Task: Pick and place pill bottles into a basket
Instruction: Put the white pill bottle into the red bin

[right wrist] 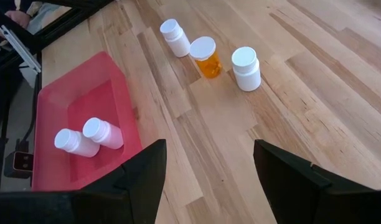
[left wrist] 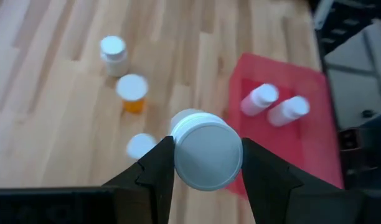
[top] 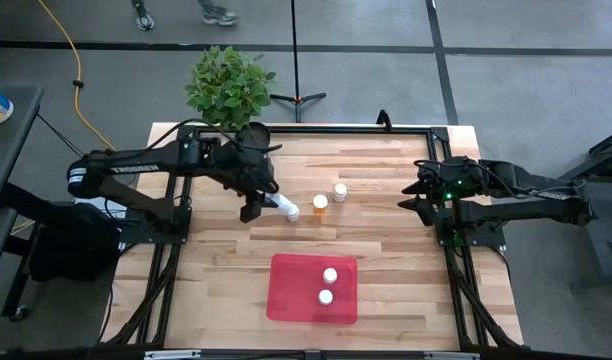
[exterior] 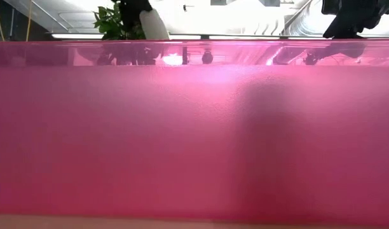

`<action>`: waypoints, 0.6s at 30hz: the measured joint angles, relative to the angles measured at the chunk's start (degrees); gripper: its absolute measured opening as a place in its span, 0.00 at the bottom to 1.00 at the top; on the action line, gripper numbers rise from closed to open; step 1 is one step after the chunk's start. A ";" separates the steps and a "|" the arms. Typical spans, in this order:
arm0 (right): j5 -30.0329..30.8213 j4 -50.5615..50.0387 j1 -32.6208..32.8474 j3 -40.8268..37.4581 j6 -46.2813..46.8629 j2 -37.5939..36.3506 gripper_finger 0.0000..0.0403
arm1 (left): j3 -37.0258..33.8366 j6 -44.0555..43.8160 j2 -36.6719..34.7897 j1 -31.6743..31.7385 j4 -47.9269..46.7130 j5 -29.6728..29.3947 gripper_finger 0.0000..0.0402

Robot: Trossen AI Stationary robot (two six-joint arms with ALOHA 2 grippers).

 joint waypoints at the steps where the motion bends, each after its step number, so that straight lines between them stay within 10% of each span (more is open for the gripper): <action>1: -0.01 0.00 0.00 0.00 -0.29 0.00 0.58 | 0.00 -0.82 -0.02 -0.60 0.45 0.41 0.47; 18: -1.80 -0.33 0.02 0.00 -1.03 0.01 0.58 | 0.00 -14.88 -0.03 -13.90 14.73 0.88 0.47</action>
